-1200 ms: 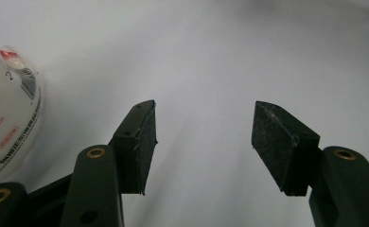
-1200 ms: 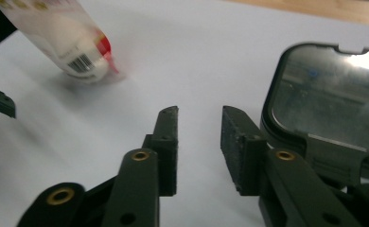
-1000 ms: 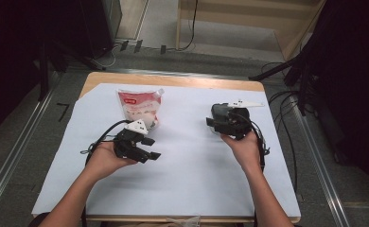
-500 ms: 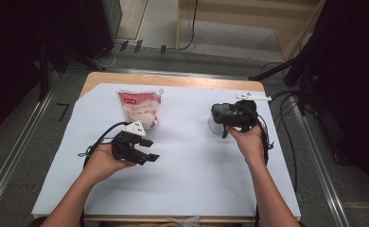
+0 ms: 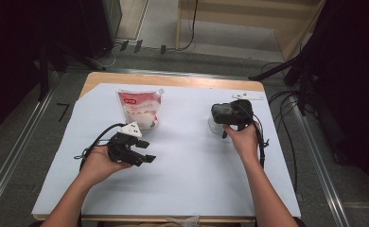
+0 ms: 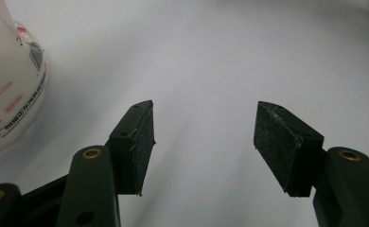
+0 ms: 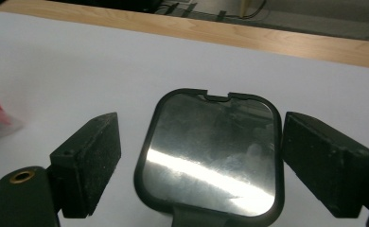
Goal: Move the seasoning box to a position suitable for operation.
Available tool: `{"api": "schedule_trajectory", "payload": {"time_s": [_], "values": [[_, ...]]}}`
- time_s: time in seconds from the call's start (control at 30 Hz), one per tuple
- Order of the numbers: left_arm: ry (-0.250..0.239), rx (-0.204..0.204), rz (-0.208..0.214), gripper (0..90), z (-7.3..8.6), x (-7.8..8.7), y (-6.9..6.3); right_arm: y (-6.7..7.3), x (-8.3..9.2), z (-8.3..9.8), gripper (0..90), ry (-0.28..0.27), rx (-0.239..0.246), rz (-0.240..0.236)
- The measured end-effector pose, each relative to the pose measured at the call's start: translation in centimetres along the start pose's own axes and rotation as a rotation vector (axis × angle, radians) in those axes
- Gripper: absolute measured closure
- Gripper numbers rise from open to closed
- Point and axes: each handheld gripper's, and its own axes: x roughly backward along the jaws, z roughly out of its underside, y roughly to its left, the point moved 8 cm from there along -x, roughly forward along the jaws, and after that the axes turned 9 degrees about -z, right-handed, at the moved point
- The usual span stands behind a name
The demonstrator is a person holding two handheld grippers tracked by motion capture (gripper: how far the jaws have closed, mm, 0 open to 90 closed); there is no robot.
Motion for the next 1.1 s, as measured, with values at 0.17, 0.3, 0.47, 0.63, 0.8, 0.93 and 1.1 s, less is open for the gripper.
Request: {"api": "schedule_trajectory", "payload": {"time_s": [0.17, 0.3, 0.47, 0.63, 0.8, 0.93, 1.1], "values": [[0.004, 0.002, -0.006, 40.6, 0.1, 0.0, 0.1, -0.5, -1.0, 0.9, 12.4, 0.03, -0.033, -0.011], [0.005, 0.001, -0.006, 40.6, 0.1, 0.0, 0.2, -0.5, -1.5, 1.3, 12.1, 0.041, -0.009, 0.02], [0.003, 0.006, -0.005, 40.6, 0.1, -0.1, 0.1, -0.7, -2.6, 2.2, 11.6, 0.059, -0.019, 0.036], [0.008, 0.0, -0.007, 40.6, 0.0, -0.1, 0.0, -0.6, -2.8, 2.4, 12.1, 0.039, -0.015, 0.053], [0.011, -0.009, -0.008, 41.5, 0.0, -0.2, 0.0, -0.7, -3.1, 2.5, 11.9, 0.011, -0.01, 0.055], [0.009, -0.004, -0.003, 41.5, 0.0, -0.2, -0.2, -0.8, -3.4, 2.7, 11.8, 0.022, -0.009, 0.055], [0.011, 0.0, 0.0, 40.9, 0.1, -0.2, -0.2, -0.8, -3.4, 2.7, 12.8, 0.014, 0.011, 0.067]]}}
